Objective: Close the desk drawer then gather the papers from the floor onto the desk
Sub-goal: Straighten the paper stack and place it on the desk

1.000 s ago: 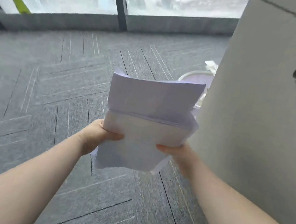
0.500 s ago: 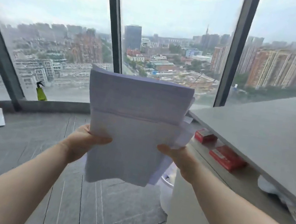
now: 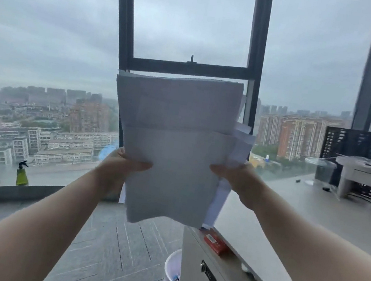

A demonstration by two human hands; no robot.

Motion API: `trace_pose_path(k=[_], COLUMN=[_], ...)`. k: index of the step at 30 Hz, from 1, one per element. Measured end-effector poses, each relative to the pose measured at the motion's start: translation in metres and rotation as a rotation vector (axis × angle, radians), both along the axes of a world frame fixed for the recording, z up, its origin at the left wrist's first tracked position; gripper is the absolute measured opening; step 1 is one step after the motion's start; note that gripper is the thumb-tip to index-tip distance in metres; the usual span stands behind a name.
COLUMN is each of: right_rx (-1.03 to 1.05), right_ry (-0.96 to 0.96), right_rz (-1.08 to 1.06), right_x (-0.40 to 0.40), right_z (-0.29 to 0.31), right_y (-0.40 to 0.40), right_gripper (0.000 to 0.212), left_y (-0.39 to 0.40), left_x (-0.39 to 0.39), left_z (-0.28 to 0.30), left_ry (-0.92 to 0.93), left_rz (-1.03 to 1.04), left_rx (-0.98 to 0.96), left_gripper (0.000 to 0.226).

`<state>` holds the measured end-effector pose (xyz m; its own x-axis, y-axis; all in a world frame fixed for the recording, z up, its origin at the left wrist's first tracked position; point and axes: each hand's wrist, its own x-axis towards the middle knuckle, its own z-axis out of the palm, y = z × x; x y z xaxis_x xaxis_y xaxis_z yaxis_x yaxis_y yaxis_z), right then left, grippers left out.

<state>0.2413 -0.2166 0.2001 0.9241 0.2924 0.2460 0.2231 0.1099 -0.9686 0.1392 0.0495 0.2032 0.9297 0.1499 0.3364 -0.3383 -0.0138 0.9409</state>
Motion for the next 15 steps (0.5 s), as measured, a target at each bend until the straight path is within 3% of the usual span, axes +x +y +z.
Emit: trace_pose_path(k=[7, 15], right_rx=[0.05, 0.072], right_ry=[-0.046, -0.057], right_rz=[-0.168, -0.4], right_x=[-0.009, -0.016], right_z=[0.033, 0.045], right_y=[-0.115, -0.244], right_gripper=[0.018, 0.029], left_y=[-0.109, -0.246], left_x=[0.04, 0.086], left_z=[0.031, 0.024], left_ry=[-0.109, -0.125], left_rz=[-0.131, -0.271], left_rx=[-0.024, -0.103], left_gripper=[0.025, 0.04])
